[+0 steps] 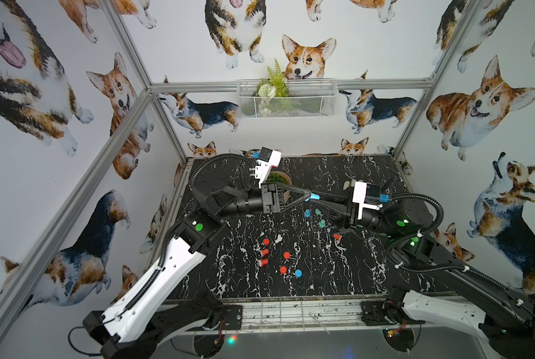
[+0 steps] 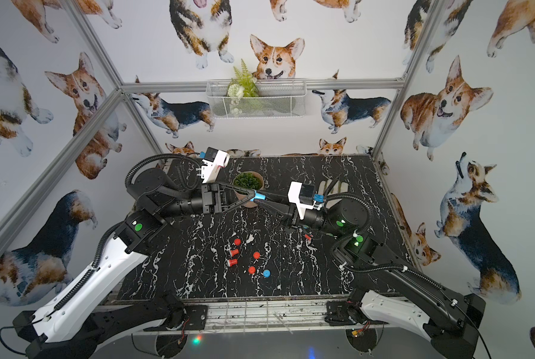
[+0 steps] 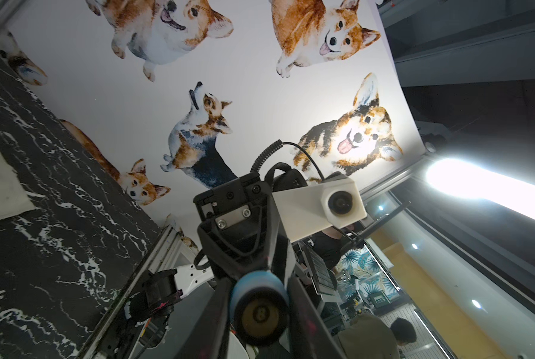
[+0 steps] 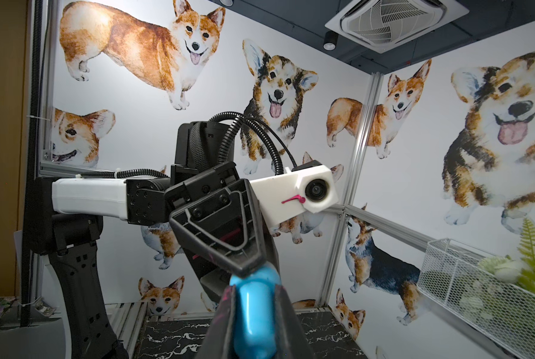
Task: Close the stamp cap
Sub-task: Pick up the stamp from the center of the board.
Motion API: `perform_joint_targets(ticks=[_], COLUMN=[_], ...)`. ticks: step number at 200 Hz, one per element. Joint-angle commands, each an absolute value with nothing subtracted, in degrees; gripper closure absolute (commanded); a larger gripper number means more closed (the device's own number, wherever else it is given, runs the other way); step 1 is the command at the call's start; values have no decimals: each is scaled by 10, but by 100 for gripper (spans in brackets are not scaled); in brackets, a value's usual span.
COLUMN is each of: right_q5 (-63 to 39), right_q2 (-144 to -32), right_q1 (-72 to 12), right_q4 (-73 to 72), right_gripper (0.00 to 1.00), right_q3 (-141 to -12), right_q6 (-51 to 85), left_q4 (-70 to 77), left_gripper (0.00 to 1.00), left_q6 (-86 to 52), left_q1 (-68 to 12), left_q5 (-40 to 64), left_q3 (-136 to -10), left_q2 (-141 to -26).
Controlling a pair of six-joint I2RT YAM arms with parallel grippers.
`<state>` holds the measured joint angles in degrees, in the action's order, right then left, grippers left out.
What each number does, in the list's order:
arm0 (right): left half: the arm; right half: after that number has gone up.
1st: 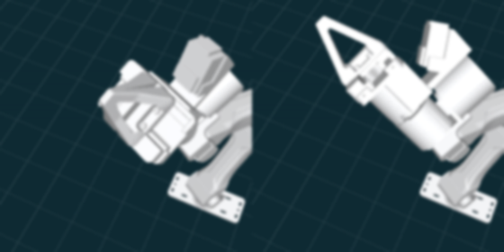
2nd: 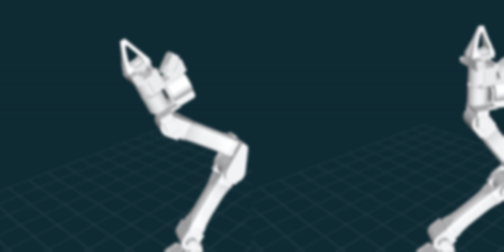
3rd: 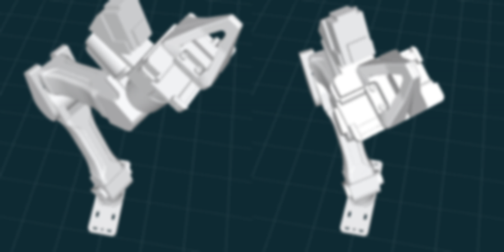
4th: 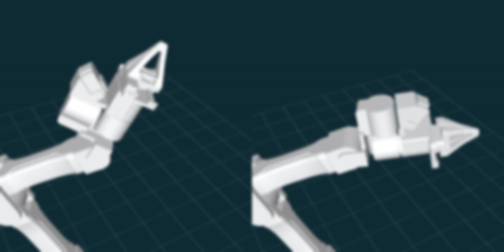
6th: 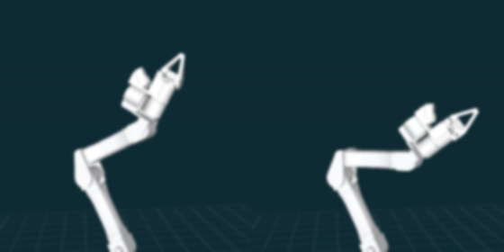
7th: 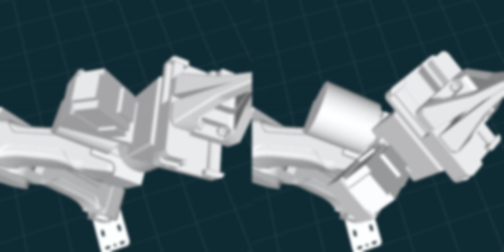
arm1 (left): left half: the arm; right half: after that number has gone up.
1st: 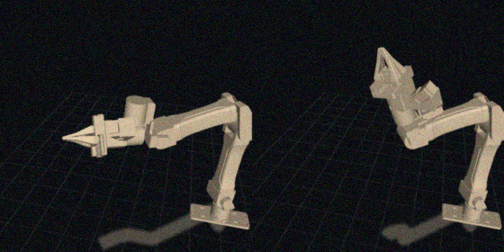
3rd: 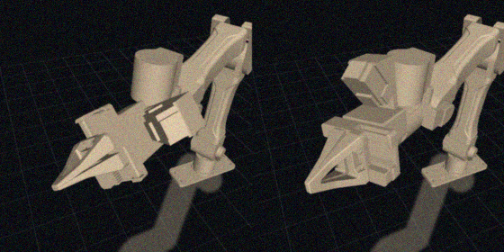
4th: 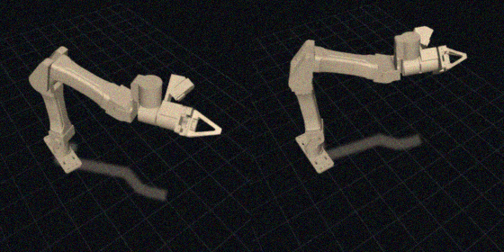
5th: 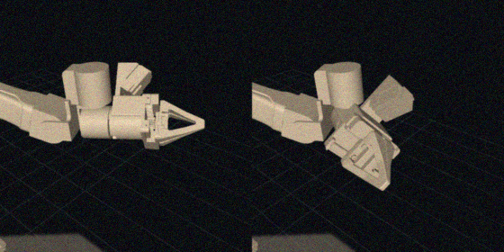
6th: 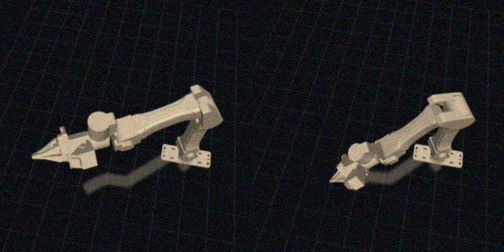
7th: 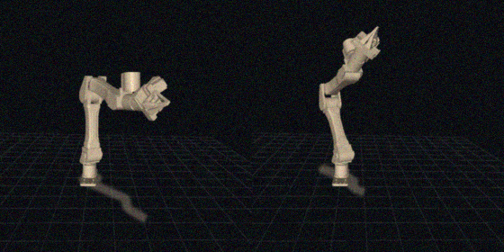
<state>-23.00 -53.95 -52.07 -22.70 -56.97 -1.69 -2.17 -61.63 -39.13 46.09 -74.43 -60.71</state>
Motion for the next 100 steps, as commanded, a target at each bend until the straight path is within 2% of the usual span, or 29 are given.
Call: perform_joint_targets(ticks=[1,28,72,100], right_q5=[-175,-133,-64,-34], right_q2=[-529,-523,-528,-553], right_q1=[-520,-520,-521,-523], right_q4=[-190,-129,3,108], right_gripper=[99,100,100,100], right_q3=[-571,-566,-578,-597], right_q6=[-1,22,96,178], left_q4=[-138,-261,-403,-442], left_gripper=[54,48,45,42], left_q6=[-553,-482,-387,-334], left_q1=[-371,-343,-301,-270], left_q5=[404,328,216,159], left_q3=[-762,-784,-789,-768], left_q2=[-600,-595,-592,-591])
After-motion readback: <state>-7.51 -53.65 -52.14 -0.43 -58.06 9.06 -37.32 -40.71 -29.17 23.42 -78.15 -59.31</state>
